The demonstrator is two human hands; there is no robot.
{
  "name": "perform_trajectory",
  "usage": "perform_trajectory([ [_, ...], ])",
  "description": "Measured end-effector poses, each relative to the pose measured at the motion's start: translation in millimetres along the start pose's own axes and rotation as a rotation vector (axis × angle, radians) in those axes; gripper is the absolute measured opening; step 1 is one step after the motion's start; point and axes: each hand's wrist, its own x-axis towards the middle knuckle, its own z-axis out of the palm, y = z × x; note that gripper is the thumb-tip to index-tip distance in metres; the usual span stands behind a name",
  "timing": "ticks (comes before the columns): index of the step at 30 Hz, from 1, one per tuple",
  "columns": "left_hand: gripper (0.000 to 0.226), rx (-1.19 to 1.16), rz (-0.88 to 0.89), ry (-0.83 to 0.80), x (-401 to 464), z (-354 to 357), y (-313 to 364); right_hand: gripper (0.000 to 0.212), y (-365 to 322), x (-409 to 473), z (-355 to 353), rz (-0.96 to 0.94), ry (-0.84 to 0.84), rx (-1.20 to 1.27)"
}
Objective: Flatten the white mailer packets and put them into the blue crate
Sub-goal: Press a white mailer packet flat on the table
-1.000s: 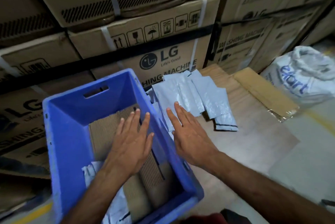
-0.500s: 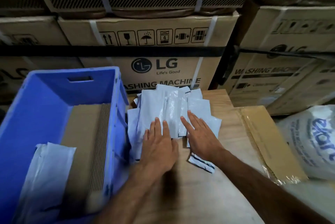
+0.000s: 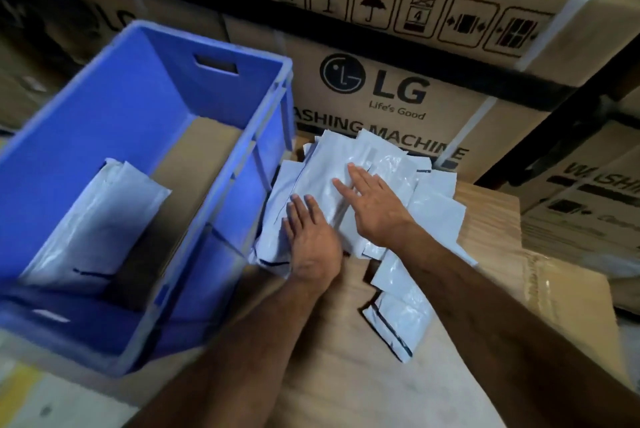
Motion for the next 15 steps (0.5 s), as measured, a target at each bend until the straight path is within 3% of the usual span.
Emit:
perform_trajectory([
  [7,0.068,0.013,0.171,0.091,-16,-10,-19,0.080,-9,-8,-1,-0.033,0.056,-0.101],
  [15,0.061,0.224,0.587,0.221,-79,-20,-60,0.077,-36,-110,18,0.021,0.218,-0.022],
])
